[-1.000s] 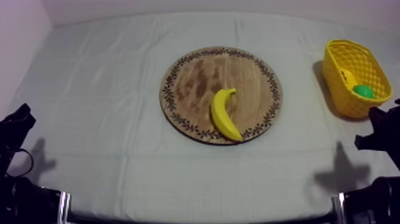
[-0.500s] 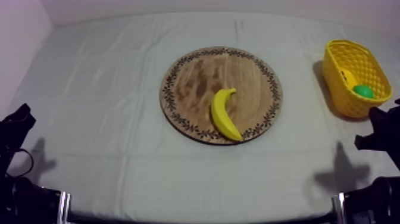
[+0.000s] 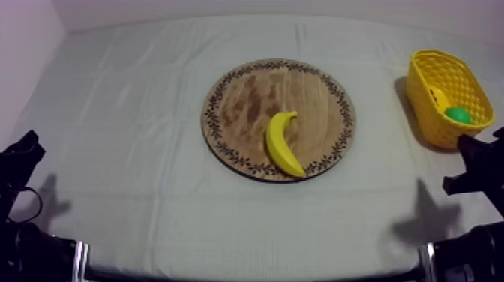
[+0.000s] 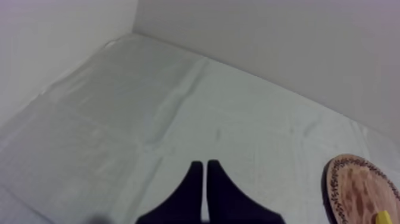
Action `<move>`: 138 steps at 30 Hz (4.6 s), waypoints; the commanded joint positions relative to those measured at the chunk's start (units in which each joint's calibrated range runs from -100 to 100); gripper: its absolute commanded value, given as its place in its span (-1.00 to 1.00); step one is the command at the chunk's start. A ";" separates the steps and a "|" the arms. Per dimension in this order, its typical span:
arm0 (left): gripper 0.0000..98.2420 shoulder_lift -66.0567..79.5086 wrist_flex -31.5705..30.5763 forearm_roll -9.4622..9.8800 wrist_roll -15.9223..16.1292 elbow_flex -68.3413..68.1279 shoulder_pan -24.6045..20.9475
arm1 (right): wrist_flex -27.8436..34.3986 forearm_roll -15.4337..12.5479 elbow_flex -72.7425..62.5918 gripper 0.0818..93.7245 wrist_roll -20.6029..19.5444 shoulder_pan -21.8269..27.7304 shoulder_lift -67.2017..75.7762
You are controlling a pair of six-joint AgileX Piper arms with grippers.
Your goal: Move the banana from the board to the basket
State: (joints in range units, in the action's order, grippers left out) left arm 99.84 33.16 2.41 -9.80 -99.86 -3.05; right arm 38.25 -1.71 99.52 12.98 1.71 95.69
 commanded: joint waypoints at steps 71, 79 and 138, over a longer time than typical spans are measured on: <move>-1.00 -0.02 -0.01 0.01 0.00 -0.03 -0.02 | 52.67 3.35 -86.13 -0.65 -26.16 -31.18 -89.30; -1.00 -0.02 -0.01 0.01 0.00 -0.03 -0.02 | 54.09 3.23 -89.03 -0.03 -29.87 -31.41 -97.53; -1.00 -0.02 -0.01 0.01 0.00 -0.03 -0.02 | 36.73 -6.56 -91.92 -0.34 -25.58 -30.38 -131.53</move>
State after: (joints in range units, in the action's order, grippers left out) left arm 99.84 33.16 2.41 -9.80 -99.86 -3.05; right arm 74.81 -8.37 7.71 -12.60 -28.73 -35.70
